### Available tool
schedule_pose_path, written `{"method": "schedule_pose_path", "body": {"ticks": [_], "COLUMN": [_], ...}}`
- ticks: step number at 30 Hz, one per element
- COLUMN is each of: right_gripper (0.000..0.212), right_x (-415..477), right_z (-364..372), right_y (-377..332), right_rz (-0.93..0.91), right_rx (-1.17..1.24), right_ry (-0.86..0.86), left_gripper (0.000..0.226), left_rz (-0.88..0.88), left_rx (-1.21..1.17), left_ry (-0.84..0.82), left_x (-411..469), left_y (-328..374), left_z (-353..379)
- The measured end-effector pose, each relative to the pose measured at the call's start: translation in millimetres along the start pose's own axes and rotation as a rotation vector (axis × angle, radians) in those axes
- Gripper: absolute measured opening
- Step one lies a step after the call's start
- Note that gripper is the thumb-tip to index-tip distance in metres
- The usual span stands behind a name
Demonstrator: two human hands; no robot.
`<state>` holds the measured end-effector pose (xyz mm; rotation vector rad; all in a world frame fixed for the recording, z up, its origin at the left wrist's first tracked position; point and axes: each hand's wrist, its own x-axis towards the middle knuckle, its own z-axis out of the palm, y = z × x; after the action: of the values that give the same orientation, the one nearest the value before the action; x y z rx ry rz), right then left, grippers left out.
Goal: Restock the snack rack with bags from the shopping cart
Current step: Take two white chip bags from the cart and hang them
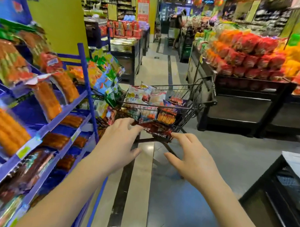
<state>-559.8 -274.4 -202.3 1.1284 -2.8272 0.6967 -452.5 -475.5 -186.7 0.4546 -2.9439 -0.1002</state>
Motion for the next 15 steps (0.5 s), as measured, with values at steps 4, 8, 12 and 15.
{"method": "schedule_pose_path", "body": {"ticks": [4, 8, 12, 15], "right_gripper": [0.064, 0.064, 0.063, 0.063], "right_x": [87, 154, 219, 271], "right_z": [25, 42, 56, 66], "right_y": [-9, -17, -12, 2], "right_rz": [0.040, 0.067, 0.076, 0.073], "right_rx": [-0.015, -0.006, -0.002, 0.002], "right_ry": [-0.035, -0.050, -0.059, -0.080], "left_gripper": [0.068, 0.068, 0.068, 0.068], "left_rz": [0.025, 0.065, 0.074, 0.066], "left_rx": [-0.018, -0.006, -0.042, -0.047], "left_ry": [-0.049, -0.094, -0.103, -0.136], "left_x": [76, 141, 207, 253], "left_y": [-54, -96, -128, -145], "left_z": [15, 26, 35, 47]}}
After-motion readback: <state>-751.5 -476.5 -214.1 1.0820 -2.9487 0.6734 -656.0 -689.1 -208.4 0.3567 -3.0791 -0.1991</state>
